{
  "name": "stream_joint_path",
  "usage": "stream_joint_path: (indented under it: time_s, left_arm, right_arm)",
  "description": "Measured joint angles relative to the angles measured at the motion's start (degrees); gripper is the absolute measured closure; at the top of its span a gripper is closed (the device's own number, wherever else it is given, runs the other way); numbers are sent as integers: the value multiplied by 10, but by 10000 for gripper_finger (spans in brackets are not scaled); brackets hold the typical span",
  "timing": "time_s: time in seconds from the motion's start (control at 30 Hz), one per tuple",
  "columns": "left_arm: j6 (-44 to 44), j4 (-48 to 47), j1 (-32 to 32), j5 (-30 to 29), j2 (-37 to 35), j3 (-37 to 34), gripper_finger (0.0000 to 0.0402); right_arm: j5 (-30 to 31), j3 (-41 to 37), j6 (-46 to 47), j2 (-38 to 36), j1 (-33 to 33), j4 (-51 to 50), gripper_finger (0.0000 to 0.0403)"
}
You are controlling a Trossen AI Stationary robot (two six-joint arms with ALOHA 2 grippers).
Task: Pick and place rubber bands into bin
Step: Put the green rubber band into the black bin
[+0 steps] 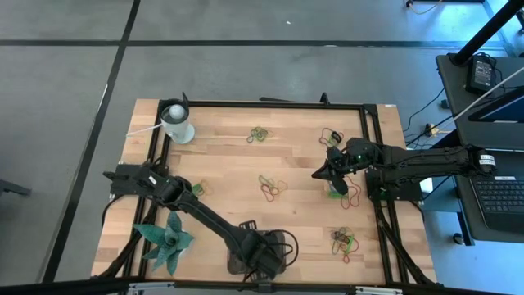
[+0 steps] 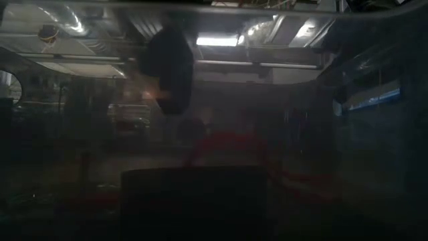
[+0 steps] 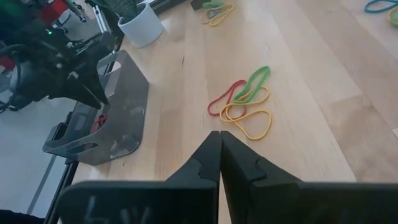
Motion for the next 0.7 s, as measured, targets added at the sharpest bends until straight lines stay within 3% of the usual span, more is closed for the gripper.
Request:
stream_joint_path:
  time_s: [0.23,0.4,0.6,0.7]
  left_arm:
    - [0,-33,5,19,-32,0,301]
    - [21,-84,12,-4,-73,0,317]
    - [20,-115,33,-87,-104,0,344]
    - [13,-139,58,-100,-110,0,367]
  right_arm:
    - [-4,0,2,0,0,0,391]
    - [-5,0,2,0,0,0,391]
    - [-5,0,3,0,0,1,391]
    - [-5,0,2,0,0,6,391]
